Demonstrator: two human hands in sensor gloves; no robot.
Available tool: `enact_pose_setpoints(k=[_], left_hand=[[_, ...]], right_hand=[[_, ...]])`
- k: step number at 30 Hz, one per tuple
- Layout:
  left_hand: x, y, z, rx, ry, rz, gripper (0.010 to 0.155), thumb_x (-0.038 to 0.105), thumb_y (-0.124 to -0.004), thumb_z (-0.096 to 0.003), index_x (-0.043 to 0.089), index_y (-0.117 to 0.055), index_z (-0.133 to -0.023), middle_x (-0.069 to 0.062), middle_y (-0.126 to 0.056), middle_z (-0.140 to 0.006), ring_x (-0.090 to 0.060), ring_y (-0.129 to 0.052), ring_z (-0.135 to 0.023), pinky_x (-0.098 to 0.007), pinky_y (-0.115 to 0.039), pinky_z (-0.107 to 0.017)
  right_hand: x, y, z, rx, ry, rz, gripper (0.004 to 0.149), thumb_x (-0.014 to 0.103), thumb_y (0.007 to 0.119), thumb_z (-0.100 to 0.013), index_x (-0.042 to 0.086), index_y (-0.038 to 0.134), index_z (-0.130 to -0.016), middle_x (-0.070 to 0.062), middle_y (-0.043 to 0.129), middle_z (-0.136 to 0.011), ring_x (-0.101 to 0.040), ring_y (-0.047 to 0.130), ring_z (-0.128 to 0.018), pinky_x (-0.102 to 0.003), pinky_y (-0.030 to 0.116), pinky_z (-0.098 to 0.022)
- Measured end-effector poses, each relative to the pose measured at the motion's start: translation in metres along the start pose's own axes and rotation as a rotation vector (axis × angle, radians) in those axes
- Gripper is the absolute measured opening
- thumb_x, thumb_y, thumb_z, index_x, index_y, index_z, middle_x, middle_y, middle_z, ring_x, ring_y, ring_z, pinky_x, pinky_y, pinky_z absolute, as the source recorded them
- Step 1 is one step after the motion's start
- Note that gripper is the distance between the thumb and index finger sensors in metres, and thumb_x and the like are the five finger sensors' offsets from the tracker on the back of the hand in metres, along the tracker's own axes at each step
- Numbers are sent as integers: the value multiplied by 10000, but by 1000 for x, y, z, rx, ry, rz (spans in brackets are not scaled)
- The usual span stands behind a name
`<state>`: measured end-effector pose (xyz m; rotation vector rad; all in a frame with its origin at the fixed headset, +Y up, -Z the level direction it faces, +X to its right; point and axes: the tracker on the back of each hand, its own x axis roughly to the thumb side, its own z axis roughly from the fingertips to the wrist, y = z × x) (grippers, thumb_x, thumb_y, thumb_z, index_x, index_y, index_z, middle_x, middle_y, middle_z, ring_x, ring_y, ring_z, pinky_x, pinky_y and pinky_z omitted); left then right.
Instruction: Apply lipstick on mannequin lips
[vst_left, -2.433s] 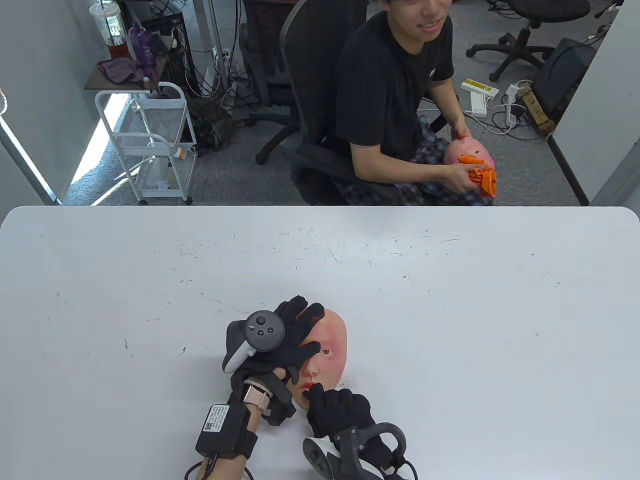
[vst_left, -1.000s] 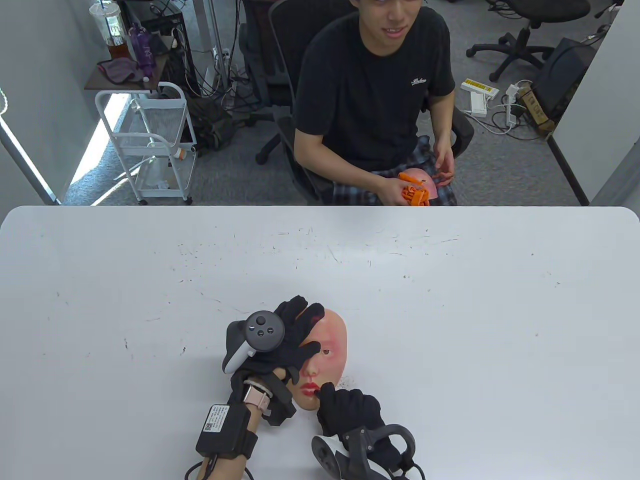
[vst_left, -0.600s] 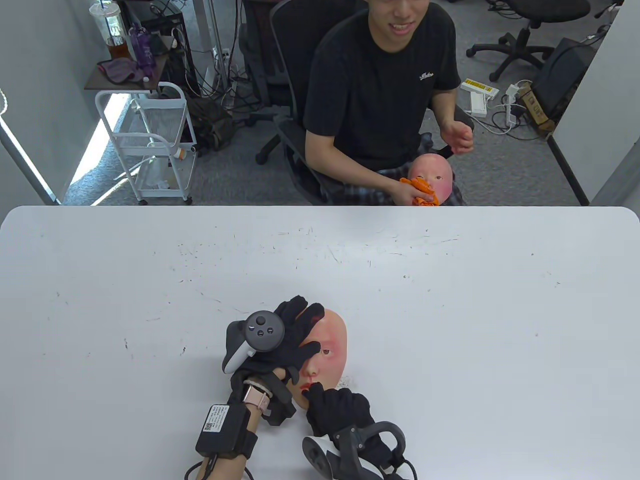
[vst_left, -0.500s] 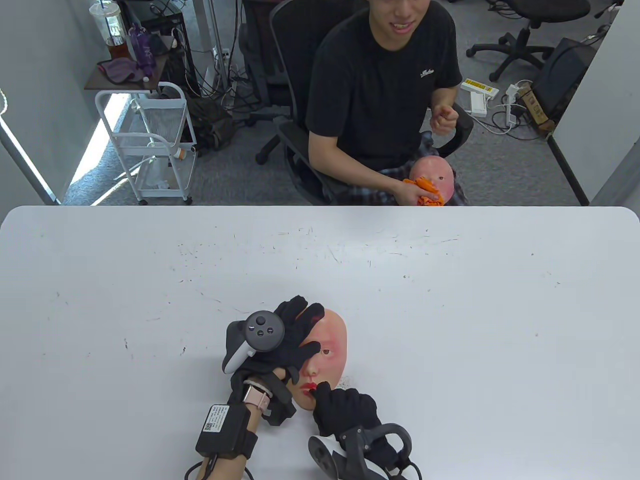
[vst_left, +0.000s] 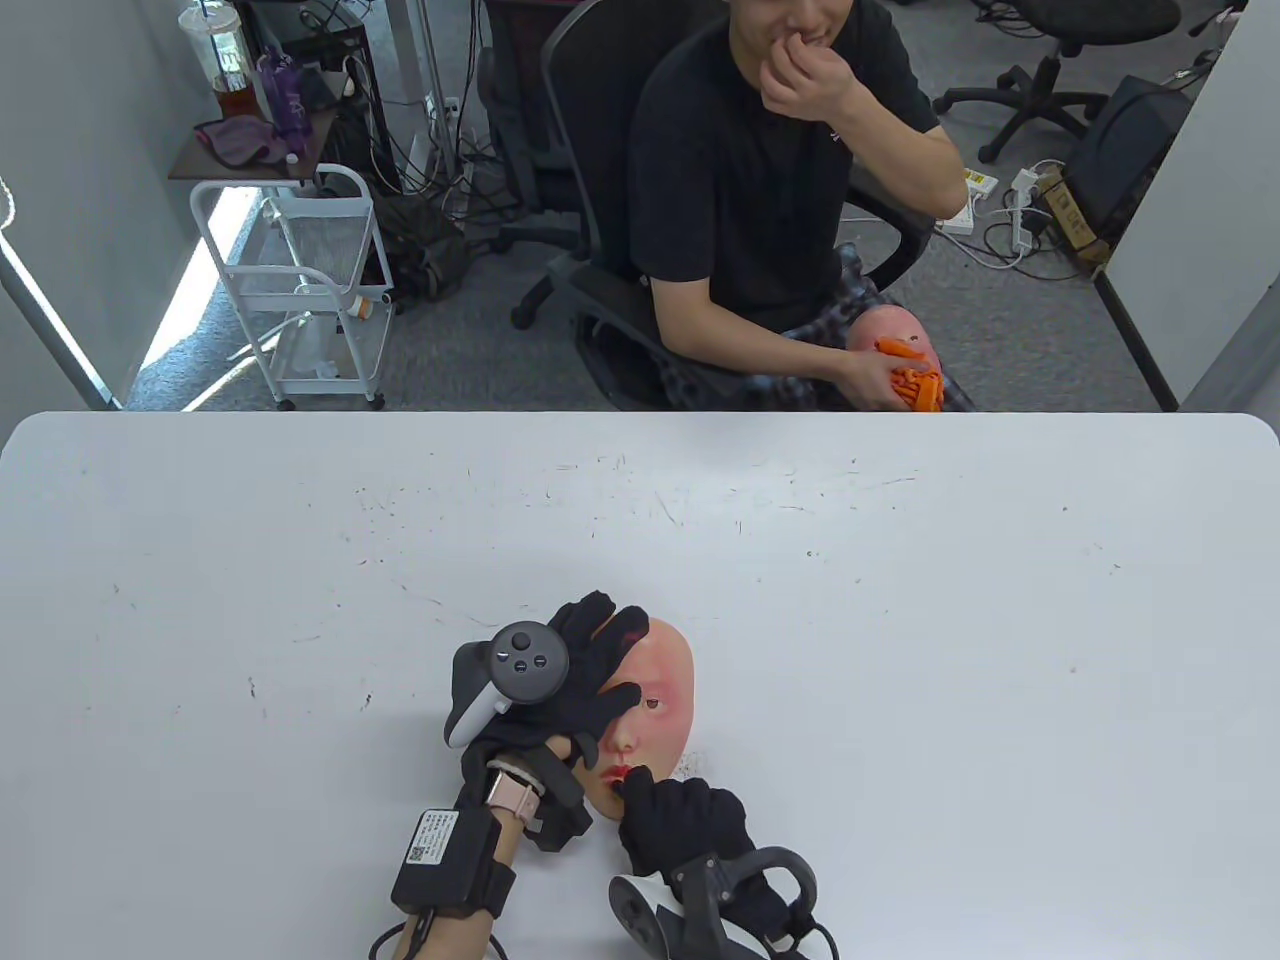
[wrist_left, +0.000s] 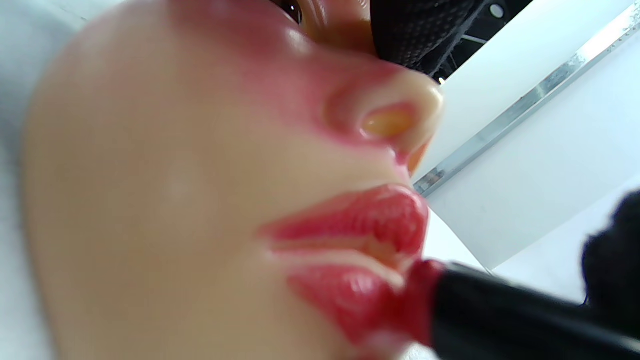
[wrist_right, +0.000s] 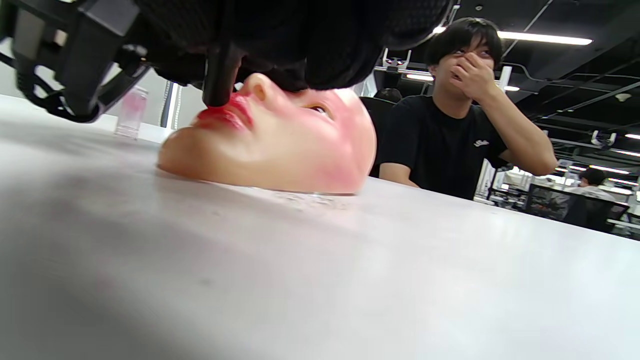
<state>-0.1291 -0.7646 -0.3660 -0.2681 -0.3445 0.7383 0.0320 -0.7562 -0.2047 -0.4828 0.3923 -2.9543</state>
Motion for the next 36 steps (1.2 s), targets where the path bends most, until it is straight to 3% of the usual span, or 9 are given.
enact_pose_setpoints(k=[21,28,36], left_hand=[[-2,0,-1,-5,-2,11,766,424,-778,-521,506,-357,-1155,75,-100,-1244,-280,-68,-1138,-609,-262,-824],[-2,-1,0,-1,-3,9,765,426,-772,-524,503,-349,-1157,75,-94,-1244,-279,-65,-1137,-607,-260,-826],[-2,-1,0,0,-3,14,766,425,-775,-522,505,-354,-1156,75,-94,-1245,-282,-64,-1137,-610,-257,-824]], right_hand=[[-5,4,0,33,-25,-92,505,444,751,-469,185,796,-899,-4,916,-583,-261,908,-563,-423,749,-471],[-13,5,-1,50,34,-74,503,440,756,-469,180,798,-898,-8,916,-582,-264,907,-562,-426,747,-470],[-5,3,1,30,-17,-70,505,444,753,-465,187,799,-897,-3,918,-582,-262,911,-561,-425,750,-470]])
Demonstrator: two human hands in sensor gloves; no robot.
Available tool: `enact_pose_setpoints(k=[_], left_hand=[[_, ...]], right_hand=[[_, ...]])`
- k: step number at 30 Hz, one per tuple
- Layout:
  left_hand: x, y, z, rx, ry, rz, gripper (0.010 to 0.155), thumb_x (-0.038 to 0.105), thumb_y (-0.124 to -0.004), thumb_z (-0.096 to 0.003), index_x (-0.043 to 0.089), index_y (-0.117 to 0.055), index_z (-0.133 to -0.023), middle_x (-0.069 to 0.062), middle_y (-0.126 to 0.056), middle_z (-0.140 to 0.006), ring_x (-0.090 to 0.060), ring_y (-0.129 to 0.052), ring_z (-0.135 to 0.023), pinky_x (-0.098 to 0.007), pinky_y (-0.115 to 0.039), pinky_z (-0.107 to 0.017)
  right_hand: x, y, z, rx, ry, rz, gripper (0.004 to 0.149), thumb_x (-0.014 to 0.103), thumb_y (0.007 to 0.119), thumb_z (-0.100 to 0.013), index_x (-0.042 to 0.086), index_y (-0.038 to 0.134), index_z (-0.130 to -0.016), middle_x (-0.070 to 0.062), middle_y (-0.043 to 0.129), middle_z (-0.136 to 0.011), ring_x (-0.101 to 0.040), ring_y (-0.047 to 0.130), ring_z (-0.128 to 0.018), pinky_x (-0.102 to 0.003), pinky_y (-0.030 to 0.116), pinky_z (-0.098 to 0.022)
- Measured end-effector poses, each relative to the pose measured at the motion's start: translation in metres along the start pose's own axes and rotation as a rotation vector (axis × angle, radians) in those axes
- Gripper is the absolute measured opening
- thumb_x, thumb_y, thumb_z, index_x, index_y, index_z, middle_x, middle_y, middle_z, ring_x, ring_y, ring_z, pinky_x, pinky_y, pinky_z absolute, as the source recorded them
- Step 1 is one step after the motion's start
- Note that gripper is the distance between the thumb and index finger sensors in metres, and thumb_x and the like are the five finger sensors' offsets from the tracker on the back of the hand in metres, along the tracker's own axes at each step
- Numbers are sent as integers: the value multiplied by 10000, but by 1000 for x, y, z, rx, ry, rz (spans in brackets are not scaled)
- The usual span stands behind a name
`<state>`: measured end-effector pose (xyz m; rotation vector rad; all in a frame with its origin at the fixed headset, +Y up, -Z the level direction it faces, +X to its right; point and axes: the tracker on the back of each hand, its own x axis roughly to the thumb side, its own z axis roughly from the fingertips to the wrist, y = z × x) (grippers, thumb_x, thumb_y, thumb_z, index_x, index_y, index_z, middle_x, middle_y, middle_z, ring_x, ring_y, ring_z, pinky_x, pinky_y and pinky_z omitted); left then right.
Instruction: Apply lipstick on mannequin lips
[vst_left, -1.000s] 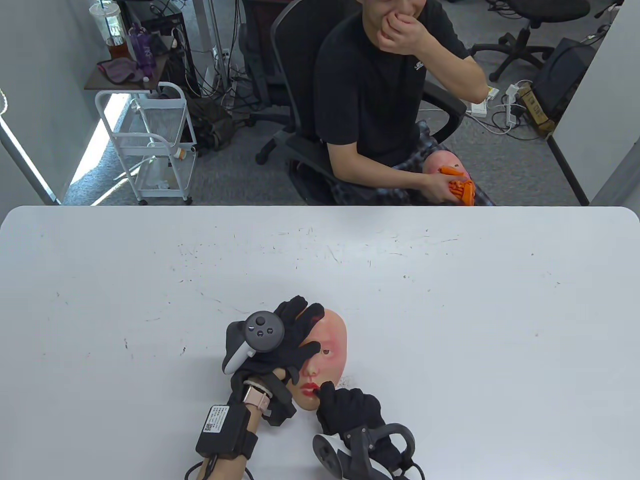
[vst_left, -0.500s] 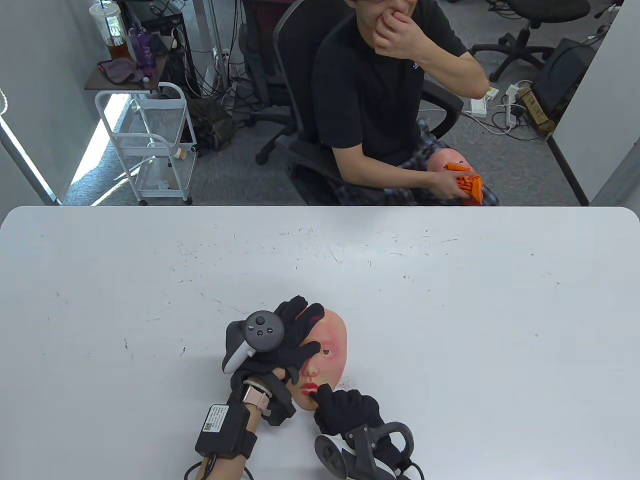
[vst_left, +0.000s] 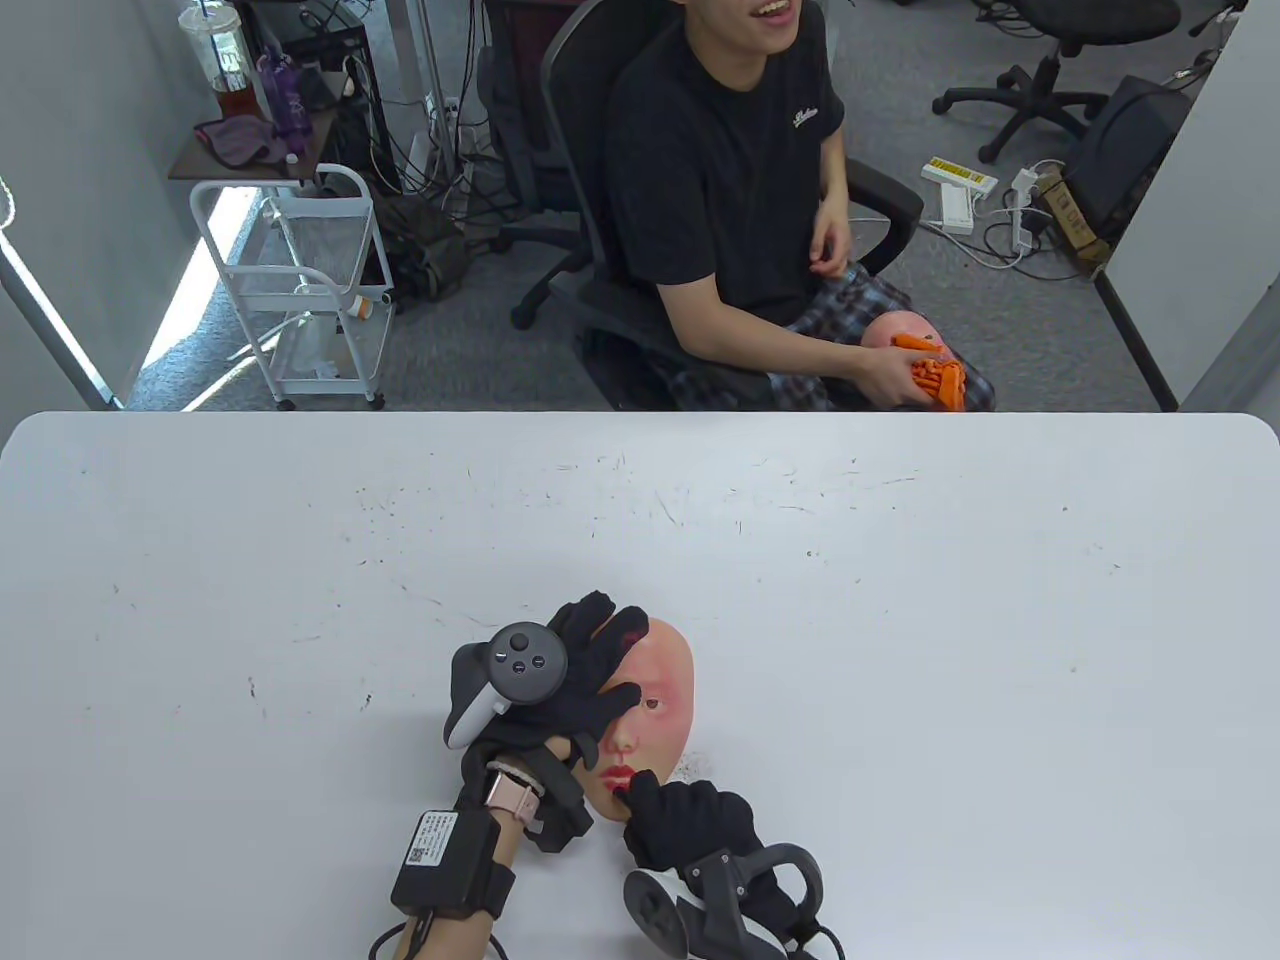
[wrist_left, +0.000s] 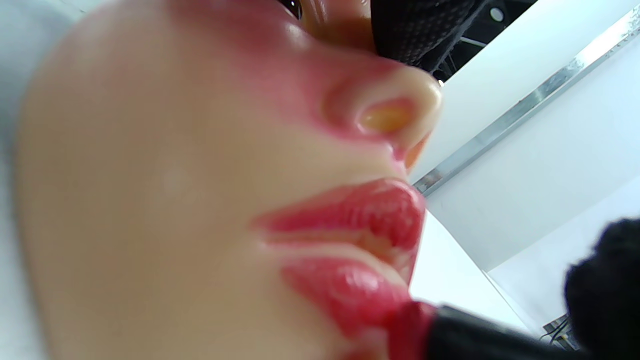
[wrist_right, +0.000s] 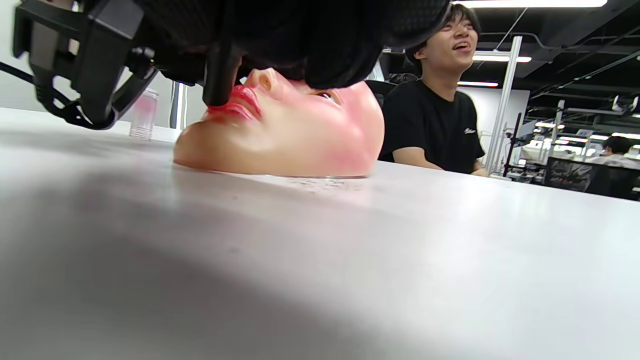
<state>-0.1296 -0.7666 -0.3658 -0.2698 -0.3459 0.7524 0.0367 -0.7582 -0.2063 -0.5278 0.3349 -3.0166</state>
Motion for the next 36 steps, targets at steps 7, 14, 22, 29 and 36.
enact_pose_setpoints(k=[7,14,22,29,36], left_hand=[[0,0,0,-2,0,3,764,424,-775,-522,505,-356,-1156,77,-94,-1245,-280,-61,-1137,-609,-256,-825],[0,0,0,2,0,2,764,424,-773,-522,505,-354,-1156,76,-92,-1245,-282,-61,-1137,-611,-254,-823],[0,-1,0,5,-2,9,763,422,-773,-523,502,-356,-1156,79,-92,-1245,-279,-60,-1137,-609,-251,-824],[0,-1,1,2,-2,10,763,422,-774,-522,505,-356,-1156,79,-91,-1245,-278,-59,-1138,-610,-250,-824],[0,0,1,1,-2,9,764,424,-773,-522,505,-356,-1156,82,-92,-1245,-278,-58,-1137,-610,-250,-824]], right_hand=[[-10,2,-1,9,41,-35,502,438,753,-472,181,794,-902,-9,914,-588,-266,905,-566,-428,745,-473],[-6,1,1,28,18,-37,500,439,754,-467,184,803,-894,-8,917,-583,-267,908,-563,-429,747,-471],[-8,2,-2,-2,20,-57,503,440,742,-477,183,785,-907,-5,909,-596,-263,901,-574,-425,744,-479],[-11,2,-2,19,60,-48,501,435,751,-471,176,796,-898,-11,914,-584,-269,905,-563,-430,745,-471],[7,2,-7,31,-16,-41,502,442,737,-483,190,775,-915,-5,904,-607,-264,896,-586,-426,739,-488]])
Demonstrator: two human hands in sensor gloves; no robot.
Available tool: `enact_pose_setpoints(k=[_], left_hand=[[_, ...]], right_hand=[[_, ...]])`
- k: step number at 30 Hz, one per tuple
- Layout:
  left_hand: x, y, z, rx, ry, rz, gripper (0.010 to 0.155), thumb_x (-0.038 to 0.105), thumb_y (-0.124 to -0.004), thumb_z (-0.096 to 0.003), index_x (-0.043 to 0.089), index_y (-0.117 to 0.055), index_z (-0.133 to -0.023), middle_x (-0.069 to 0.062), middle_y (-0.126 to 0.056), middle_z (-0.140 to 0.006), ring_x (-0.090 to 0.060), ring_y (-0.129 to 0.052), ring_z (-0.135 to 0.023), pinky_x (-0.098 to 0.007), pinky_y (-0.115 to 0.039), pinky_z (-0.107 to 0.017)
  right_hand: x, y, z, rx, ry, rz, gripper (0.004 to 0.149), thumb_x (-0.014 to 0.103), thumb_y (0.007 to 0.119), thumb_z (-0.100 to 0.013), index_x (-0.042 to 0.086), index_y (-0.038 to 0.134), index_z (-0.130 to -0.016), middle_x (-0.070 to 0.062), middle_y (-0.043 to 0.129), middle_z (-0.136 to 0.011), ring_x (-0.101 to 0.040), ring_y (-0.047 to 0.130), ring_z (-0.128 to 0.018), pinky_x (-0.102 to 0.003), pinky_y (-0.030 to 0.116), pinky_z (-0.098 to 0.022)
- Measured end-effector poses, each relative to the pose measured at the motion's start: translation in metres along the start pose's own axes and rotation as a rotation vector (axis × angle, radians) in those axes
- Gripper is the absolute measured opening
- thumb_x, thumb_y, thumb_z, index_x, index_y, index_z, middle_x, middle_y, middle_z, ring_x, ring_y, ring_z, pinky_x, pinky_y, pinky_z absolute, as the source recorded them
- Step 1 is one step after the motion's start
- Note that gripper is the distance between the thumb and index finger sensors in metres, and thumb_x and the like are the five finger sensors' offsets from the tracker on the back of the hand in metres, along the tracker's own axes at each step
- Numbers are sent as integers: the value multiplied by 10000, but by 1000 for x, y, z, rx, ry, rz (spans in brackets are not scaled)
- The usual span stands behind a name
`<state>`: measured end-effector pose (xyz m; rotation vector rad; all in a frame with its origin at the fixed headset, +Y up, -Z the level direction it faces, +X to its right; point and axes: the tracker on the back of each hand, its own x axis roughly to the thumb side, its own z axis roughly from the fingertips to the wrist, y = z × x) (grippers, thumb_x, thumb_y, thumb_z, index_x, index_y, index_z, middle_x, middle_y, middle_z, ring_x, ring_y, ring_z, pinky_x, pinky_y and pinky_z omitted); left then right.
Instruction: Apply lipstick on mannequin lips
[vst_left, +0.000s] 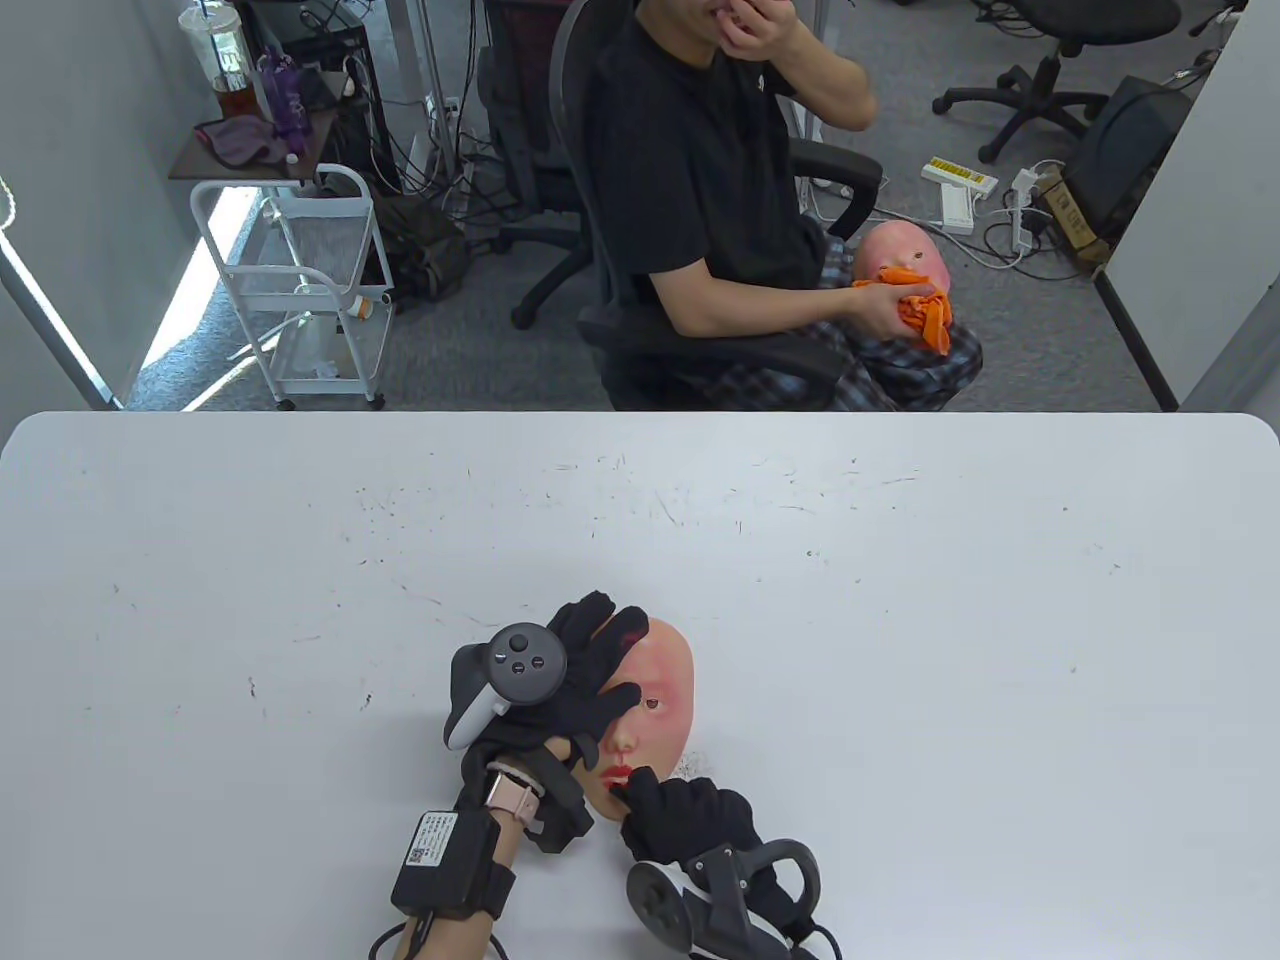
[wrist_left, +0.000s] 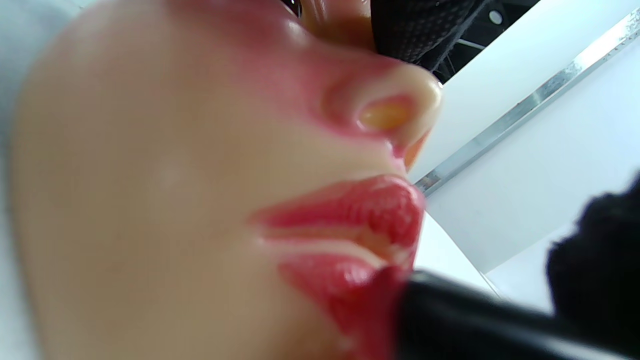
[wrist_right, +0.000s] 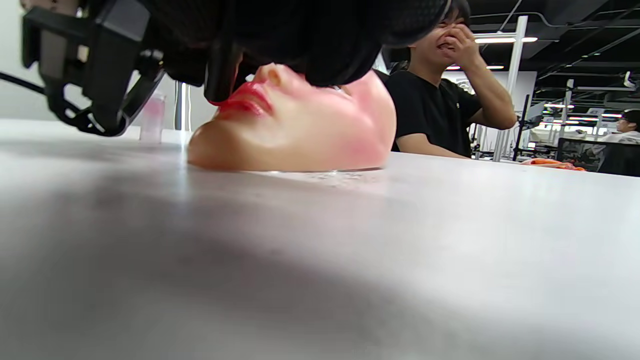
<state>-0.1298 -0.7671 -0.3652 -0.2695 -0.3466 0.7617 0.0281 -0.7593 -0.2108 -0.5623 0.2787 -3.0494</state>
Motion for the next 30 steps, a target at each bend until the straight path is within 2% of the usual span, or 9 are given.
enact_pose_setpoints(k=[2,6,8,11,15,20,22,30], left_hand=[[0,0,0,0,1,-3,762,424,-773,-523,506,-355,-1155,79,-90,-1245,-280,-59,-1137,-610,-251,-824],[0,0,0,0,1,1,763,422,-773,-523,505,-356,-1156,80,-90,-1244,-277,-57,-1137,-609,-248,-825],[0,0,0,3,-1,-2,763,426,-770,-523,506,-352,-1156,81,-90,-1244,-277,-58,-1138,-609,-250,-825],[0,0,0,0,-1,6,764,425,-773,-522,506,-355,-1156,84,-89,-1245,-276,-55,-1138,-609,-245,-824],[0,0,0,2,-1,6,763,423,-773,-523,504,-355,-1157,82,-88,-1244,-275,-54,-1137,-609,-244,-824],[0,0,0,3,0,7,763,423,-774,-522,507,-357,-1155,84,-90,-1245,-276,-54,-1138,-611,-245,-823],[0,0,0,1,-1,4,762,425,-771,-524,505,-354,-1156,82,-88,-1244,-276,-54,-1138,-609,-244,-825],[0,0,0,2,-2,8,763,424,-771,-523,507,-354,-1156,85,-85,-1244,-274,-52,-1138,-609,-241,-825]], right_hand=[[2,-1,1,-9,7,18,502,441,738,-479,189,779,-911,-5,906,-603,-264,899,-581,-428,741,-486],[-15,-1,5,-44,83,17,500,432,755,-470,174,803,-895,-15,917,-583,-270,907,-563,-432,746,-470],[-21,1,4,20,91,-17,502,435,751,-474,176,792,-902,-12,911,-591,-270,902,-569,-430,742,-475],[-15,-1,4,-39,55,-46,501,434,748,-476,176,792,-903,-12,911,-592,-270,902,-570,-430,742,-476],[-1,-1,1,-23,23,-5,501,438,740,-476,186,786,-907,-6,911,-598,-266,903,-576,-430,743,-481],[-14,-1,4,-35,86,5,502,432,752,-471,173,797,-899,-15,915,-586,-271,905,-564,-433,745,-471],[-15,-1,4,-25,68,-19,501,431,749,-477,172,789,-905,-16,910,-593,-272,900,-571,-433,740,-477],[5,0,-5,-11,21,28,503,441,737,-482,191,773,-917,-6,903,-610,-264,896,-588,-428,737,-492]])
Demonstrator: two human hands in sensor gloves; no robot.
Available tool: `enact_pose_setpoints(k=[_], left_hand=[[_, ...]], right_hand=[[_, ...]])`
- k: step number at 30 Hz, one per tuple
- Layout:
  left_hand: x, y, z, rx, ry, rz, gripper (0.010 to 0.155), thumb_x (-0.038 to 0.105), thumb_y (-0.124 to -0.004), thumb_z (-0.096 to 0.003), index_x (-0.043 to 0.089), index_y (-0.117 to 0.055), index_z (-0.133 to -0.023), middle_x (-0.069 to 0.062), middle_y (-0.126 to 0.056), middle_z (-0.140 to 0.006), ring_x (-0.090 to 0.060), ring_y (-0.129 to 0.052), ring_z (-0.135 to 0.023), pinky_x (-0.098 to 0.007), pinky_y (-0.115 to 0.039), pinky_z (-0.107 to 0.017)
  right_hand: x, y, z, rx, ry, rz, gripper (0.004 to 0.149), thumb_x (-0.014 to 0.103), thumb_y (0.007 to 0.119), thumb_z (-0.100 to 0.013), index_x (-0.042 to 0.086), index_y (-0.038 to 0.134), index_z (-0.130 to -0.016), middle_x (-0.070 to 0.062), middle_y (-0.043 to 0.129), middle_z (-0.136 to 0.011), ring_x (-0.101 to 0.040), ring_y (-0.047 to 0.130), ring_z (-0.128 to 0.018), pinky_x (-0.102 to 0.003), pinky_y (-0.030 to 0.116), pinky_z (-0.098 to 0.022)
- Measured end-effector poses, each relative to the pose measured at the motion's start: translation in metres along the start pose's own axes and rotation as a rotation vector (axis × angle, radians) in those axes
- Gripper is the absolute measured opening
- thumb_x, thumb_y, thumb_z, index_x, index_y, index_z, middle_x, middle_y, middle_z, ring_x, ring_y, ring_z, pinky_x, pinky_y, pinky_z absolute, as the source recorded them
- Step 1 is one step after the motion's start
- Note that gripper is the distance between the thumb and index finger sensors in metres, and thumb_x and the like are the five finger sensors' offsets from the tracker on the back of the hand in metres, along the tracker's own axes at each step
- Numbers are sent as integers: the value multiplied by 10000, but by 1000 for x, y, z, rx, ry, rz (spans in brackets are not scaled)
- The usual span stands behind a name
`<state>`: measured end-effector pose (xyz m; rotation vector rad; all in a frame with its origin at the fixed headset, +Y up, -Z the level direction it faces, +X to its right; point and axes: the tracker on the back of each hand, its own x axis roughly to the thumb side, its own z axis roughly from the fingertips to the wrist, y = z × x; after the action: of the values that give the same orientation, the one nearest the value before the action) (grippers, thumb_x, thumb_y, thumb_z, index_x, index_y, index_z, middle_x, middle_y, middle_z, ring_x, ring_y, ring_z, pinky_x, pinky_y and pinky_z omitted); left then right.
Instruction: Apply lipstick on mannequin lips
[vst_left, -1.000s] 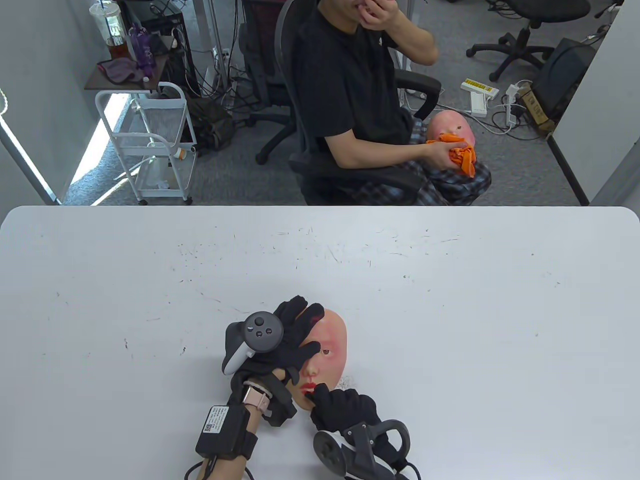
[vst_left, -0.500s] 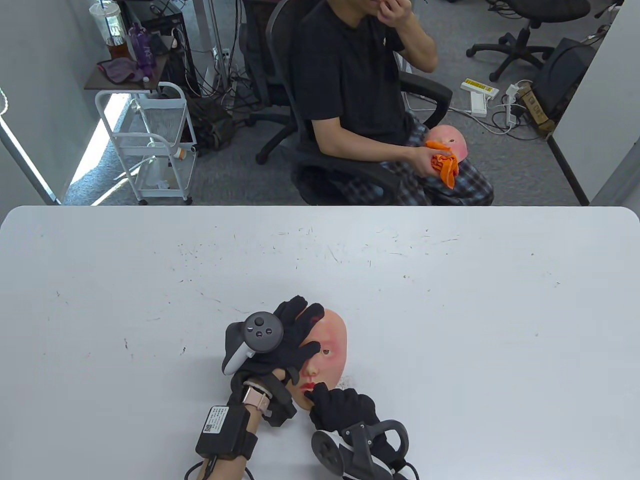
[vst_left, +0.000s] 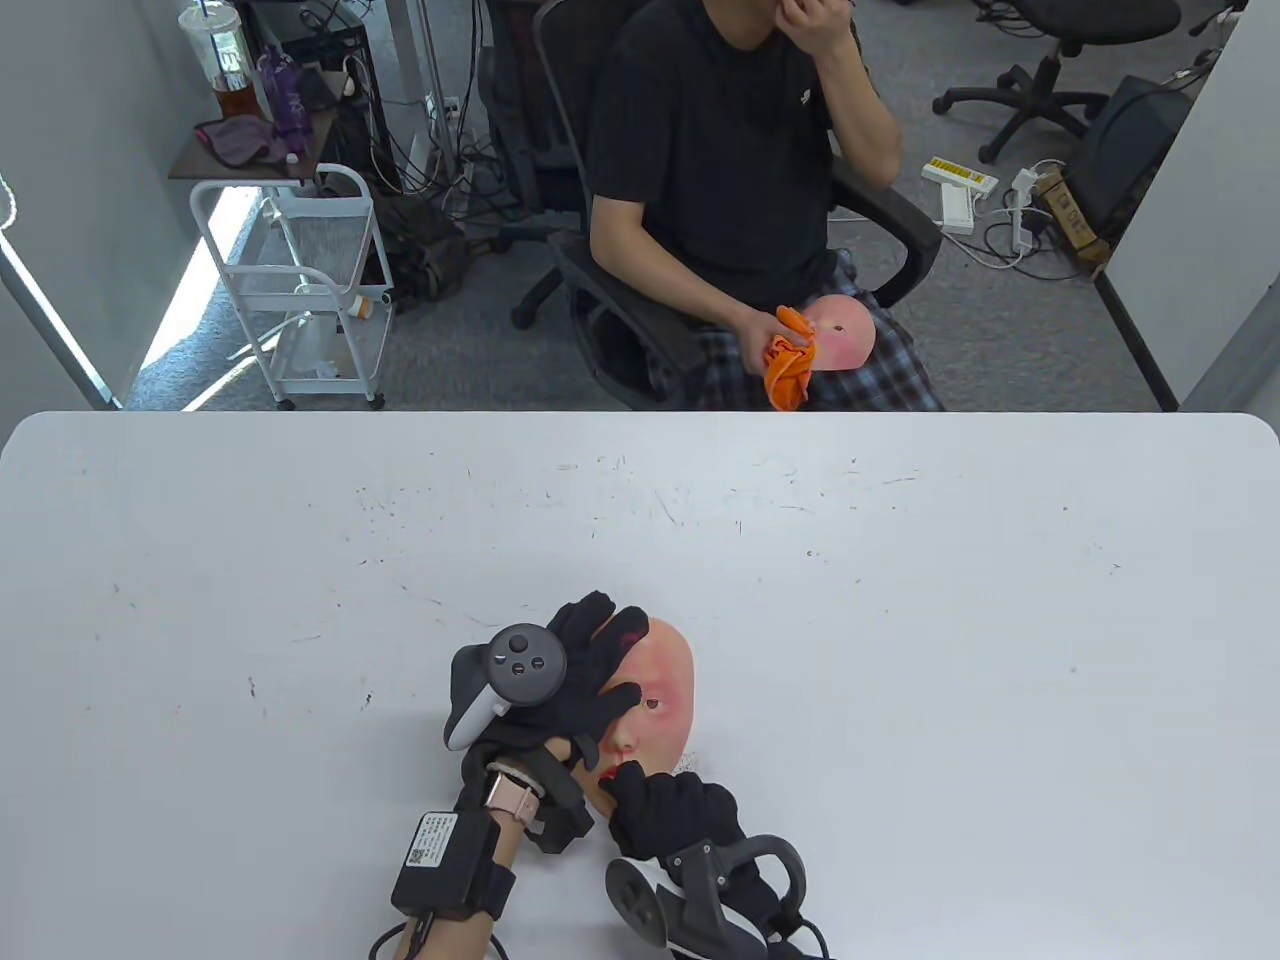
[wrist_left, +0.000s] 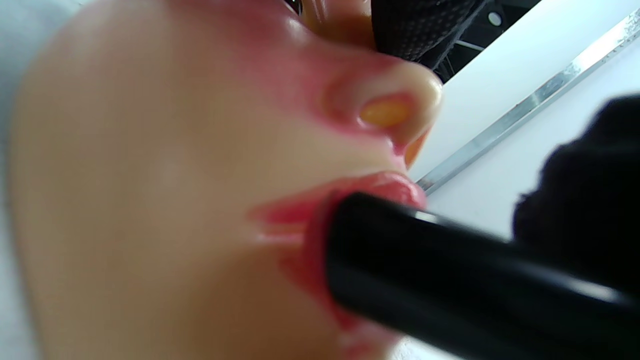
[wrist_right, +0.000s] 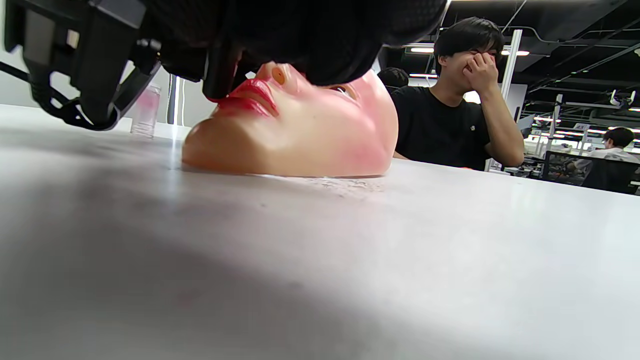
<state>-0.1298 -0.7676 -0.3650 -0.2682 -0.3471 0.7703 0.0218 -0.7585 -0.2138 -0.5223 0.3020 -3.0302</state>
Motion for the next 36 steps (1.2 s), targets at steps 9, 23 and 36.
enact_pose_setpoints(k=[9,23,36], left_hand=[[0,0,0,1,0,1,762,427,-769,-525,509,-349,-1156,86,-82,-1244,-271,-48,-1138,-607,-238,-826],[0,0,0,1,2,3,760,424,-767,-527,505,-349,-1156,87,-82,-1242,-268,-47,-1137,-603,-236,-828],[0,-1,0,1,2,1,762,426,-768,-524,508,-349,-1155,88,-81,-1243,-273,-47,-1137,-607,-237,-825]], right_hand=[[-23,1,7,0,83,-103,504,432,749,-472,169,796,-899,-14,916,-581,-272,907,-559,-435,745,-469],[-24,0,10,9,50,-125,505,438,749,-469,168,799,-893,-9,918,-572,-266,910,-552,-432,748,-465],[-9,-1,6,2,-8,-61,505,440,747,-471,179,789,-901,-6,912,-586,-264,903,-568,-430,742,-478]])
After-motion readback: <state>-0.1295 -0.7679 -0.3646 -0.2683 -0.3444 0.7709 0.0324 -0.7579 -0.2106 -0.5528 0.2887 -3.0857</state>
